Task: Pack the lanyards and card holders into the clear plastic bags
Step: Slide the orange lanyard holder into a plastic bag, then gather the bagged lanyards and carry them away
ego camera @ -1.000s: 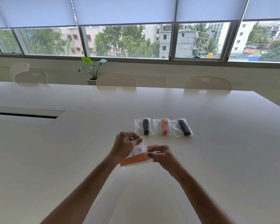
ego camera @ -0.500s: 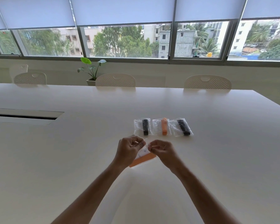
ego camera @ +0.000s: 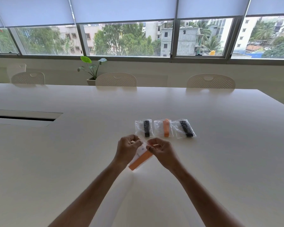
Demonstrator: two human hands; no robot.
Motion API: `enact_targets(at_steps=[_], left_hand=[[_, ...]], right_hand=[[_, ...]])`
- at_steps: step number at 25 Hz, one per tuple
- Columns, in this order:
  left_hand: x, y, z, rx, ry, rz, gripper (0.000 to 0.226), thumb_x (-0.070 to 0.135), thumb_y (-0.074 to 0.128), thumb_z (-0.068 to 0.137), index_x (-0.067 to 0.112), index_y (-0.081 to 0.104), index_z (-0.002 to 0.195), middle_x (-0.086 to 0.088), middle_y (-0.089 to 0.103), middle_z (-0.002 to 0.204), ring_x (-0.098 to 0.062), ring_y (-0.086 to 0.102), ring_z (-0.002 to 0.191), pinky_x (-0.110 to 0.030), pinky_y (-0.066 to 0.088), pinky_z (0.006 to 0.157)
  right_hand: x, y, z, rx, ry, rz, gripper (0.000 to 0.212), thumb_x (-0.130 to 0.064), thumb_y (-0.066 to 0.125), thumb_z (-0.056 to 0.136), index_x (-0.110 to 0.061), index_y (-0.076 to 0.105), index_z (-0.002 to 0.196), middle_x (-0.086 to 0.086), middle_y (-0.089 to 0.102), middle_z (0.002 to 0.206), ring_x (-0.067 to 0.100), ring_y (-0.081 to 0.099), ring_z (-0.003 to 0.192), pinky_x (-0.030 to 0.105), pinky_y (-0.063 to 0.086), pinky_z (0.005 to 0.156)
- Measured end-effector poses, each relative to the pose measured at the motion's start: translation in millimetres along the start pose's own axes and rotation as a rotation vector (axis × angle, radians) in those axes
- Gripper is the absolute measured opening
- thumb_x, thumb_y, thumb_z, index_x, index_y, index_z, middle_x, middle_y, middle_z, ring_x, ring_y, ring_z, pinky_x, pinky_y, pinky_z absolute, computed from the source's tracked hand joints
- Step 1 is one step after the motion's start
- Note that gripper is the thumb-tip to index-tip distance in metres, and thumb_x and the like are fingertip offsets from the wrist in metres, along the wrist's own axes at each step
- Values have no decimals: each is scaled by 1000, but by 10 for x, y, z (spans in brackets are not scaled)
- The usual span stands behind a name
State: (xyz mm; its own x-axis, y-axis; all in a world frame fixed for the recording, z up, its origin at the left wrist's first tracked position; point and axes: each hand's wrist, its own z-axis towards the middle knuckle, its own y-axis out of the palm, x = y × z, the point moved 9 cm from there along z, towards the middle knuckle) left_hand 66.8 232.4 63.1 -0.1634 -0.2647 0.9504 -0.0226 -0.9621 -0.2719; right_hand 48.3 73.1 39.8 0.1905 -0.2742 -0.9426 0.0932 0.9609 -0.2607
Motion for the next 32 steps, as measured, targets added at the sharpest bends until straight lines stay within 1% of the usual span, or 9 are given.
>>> enact_targets(at_steps=[3,7,11,14,17,21,23,27,32], left_hand=[[-195,-167,224,63,-162,-205,20,6,58,86,12,60,67,-7,57,66,-20,51,60,-29,42,58],[-577,-421,560,166,-387,-406,9,5,57,85,8,59,76,-13,60,72,-25,54,62,-29,42,59],[-934,-612,799,274,-520,-485,5,0,58,81,2,60,77,-10,65,63,-19,59,48,-26,45,53],[-1115,-649,959,340,-577,-519,10,-4,59,77,4,61,73,-3,64,51,-16,59,49,-24,47,48],[-1216,-665,1172,391,-575,-497,9,-5,58,77,3,60,74,-9,62,66,-17,58,50,-22,47,43],[-1292,-683,1439,434,-537,-350,13,-6,59,72,6,55,71,-14,58,76,-23,52,56,-29,42,51],[-1305,-743,1516,460,-513,-144,11,-1,61,72,8,56,66,-14,60,78,-23,53,62,-33,47,57],[-1248,-847,1576,481,-459,269,10,10,62,75,5,66,82,-15,68,92,-30,62,82,-32,47,70],[-708,-599,1575,505,-57,603,35,8,61,77,4,62,112,-18,59,116,-36,52,109,-41,45,89]], right_hand=[[70,-125,125,33,12,-44,17,-22,74,80,-38,68,81,-12,72,80,6,68,74,24,54,66],[273,-505,349,131,96,-127,12,-17,73,80,-24,70,89,-7,69,79,8,64,71,23,48,67],[374,-1086,532,308,164,-335,12,-24,72,78,-22,72,90,-9,69,77,6,65,74,20,45,66],[481,-1420,648,401,234,-418,14,-25,68,78,-22,72,91,-3,74,90,21,66,89,27,46,74],[537,-1625,788,462,276,-488,19,-24,65,78,-20,72,95,3,74,98,28,64,98,30,44,78],[689,-1782,955,464,346,-526,25,-24,62,78,-20,70,101,3,73,105,28,62,106,30,44,85],[786,-1853,1004,455,389,-553,29,-24,60,78,-20,69,106,3,72,109,28,61,109,31,45,87],[1052,-1907,1045,384,492,-575,37,-30,62,78,-18,65,113,8,70,113,30,59,111,32,44,86],[1175,-1915,1076,382,520,-549,29,-35,65,79,-9,68,91,12,66,87,32,60,98,33,42,76]])
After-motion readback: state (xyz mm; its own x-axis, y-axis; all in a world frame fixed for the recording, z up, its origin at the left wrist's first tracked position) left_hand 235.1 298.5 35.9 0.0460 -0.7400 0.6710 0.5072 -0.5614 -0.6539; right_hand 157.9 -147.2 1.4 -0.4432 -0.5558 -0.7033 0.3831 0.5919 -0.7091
